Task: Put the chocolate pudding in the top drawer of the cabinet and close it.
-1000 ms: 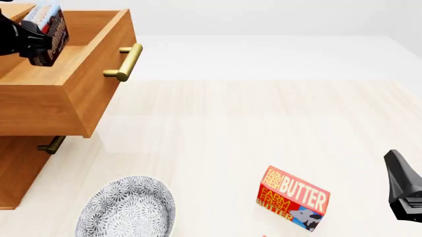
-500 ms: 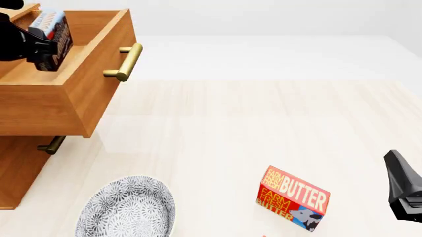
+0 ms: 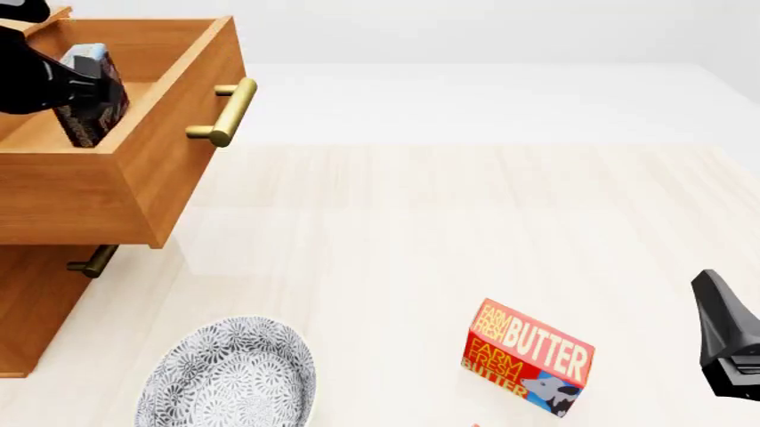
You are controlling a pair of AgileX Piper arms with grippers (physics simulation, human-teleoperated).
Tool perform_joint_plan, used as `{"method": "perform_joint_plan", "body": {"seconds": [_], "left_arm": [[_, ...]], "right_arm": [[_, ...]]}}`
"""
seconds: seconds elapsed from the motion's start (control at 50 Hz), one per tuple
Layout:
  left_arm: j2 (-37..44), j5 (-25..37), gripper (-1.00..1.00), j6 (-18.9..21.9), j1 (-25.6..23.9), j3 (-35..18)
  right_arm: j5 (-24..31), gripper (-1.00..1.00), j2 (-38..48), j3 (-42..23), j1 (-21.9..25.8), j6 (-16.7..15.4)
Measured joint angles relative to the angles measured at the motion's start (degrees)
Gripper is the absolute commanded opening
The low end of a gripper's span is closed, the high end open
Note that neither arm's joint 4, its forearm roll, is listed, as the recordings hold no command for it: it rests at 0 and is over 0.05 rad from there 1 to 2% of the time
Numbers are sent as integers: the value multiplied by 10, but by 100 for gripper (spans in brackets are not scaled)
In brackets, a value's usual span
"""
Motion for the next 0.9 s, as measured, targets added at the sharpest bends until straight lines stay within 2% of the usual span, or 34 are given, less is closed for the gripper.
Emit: {"method": "perform_joint_plan", "body": {"seconds": [0.52,0.9], "left_arm": [[-13,7,100,7,1,2],[-61,37,100,-5,-18,-19]], "right_arm": [[0,100,0,0,0,0],[0,100,0,0,0,0]]}}
